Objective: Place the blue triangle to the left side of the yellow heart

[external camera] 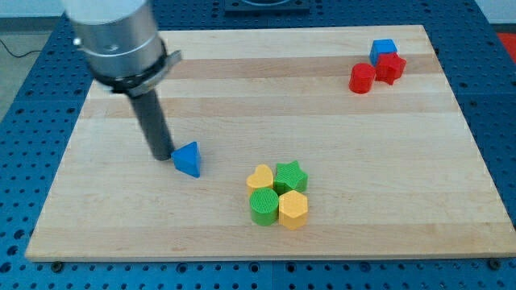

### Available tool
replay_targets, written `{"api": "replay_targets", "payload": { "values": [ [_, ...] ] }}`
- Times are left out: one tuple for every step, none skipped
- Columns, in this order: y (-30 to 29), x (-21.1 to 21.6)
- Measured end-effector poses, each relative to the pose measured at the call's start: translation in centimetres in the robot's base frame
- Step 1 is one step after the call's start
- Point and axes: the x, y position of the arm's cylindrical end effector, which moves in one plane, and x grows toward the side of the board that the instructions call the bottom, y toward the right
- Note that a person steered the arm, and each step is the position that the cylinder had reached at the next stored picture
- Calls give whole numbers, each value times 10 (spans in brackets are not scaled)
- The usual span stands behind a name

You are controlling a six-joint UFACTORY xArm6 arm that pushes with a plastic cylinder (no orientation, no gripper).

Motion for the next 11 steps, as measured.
{"api": "replay_targets", "payload": {
  "values": [
    [-4, -19],
    [29, -65],
    [104, -66],
    [131, -39],
    [121, -13],
    [84, 5],
    [49, 23],
    [21, 32],
    [12, 32],
    [-2, 32],
    [-2, 13]
  ]
}}
